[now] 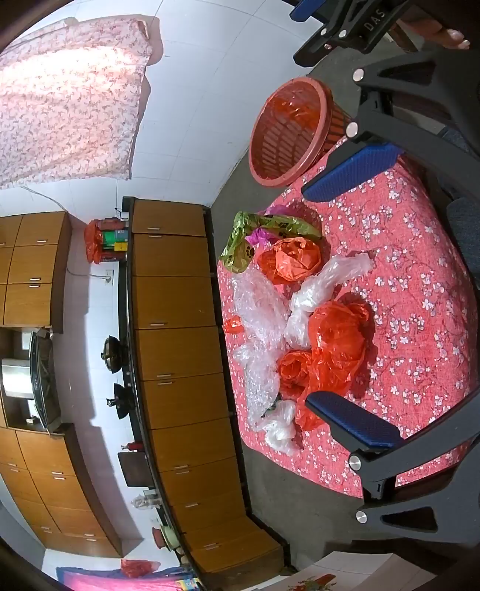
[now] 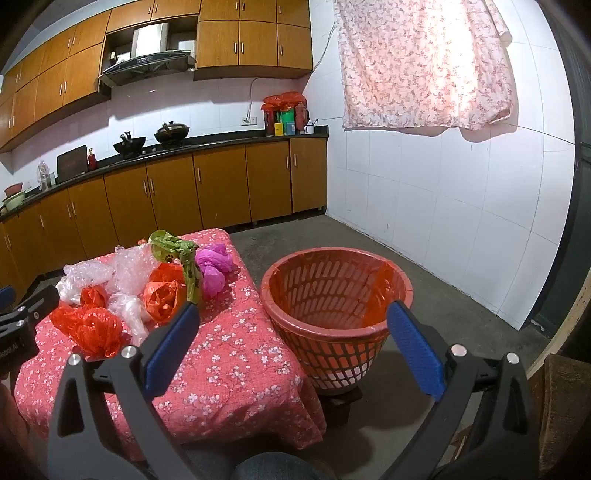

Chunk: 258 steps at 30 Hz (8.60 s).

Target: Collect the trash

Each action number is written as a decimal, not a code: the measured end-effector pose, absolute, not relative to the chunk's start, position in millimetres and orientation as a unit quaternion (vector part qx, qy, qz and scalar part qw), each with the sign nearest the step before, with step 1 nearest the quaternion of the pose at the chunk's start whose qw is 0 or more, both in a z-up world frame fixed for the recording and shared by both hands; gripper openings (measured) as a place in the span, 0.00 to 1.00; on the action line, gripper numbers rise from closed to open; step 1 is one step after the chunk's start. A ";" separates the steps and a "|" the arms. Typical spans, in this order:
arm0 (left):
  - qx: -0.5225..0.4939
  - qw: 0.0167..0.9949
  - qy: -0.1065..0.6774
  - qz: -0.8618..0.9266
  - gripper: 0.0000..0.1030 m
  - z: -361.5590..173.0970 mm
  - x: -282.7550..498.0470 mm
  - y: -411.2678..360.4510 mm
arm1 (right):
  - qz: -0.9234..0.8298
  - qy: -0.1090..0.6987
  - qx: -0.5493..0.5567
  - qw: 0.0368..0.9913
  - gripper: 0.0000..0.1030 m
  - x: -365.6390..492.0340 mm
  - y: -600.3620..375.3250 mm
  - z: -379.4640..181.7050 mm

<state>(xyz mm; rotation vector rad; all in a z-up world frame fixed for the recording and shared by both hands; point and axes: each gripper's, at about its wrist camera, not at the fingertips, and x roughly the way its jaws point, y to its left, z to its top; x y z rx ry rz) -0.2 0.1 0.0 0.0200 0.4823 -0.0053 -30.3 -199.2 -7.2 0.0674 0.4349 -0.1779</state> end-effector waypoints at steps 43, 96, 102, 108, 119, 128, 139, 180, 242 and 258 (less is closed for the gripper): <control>0.010 0.971 0.240 -0.003 0.98 0.0 0.0 0.0 | -0.088 0.214 0.032 0.972 0.96 -29.8 -200.1 -5.6; 0.003 0.959 0.272 0.085 0.98 -27.8 9.6 65.3 | -0.042 0.238 0.033 0.970 0.90 23.2 -183.8 -16.7; -0.009 0.955 0.275 0.106 0.98 -38.4 12.3 89.8 | -0.002 0.249 0.034 0.968 0.71 68.7 -162.6 -20.1; -0.017 0.952 0.289 0.103 0.98 -50.0 28.9 90.7 | 0.029 0.268 0.037 0.962 0.67 118.3 -138.5 -34.9; -0.033 0.949 0.298 0.095 0.98 -62.9 52.9 94.6 | 0.041 0.307 0.018 0.951 0.55 181.0 -110.2 -60.6; -0.051 0.944 0.319 0.074 0.98 -69.8 75.6 89.3 | 0.057 0.314 0.009 0.948 0.18 189.1 -103.4 -68.1; -0.030 0.943 0.322 0.082 0.98 -71.5 84.6 65.0 | 0.063 0.295 0.024 0.953 0.16 162.0 -118.5 -58.1; -0.013 0.953 0.289 0.088 0.05 -34.9 50.9 97.2 | 0.065 0.255 0.039 0.964 0.16 94.2 -150.2 -16.8; 0.064 0.915 0.293 -0.271 0.05 -46.0 202.2 -221.6 | -0.107 0.300 0.128 0.939 0.18 176.0 -388.4 -63.9; 0.045 0.921 0.305 -0.238 0.40 -47.6 204.0 -197.2 | -0.107 0.296 0.134 0.940 0.42 167.2 -393.8 -65.7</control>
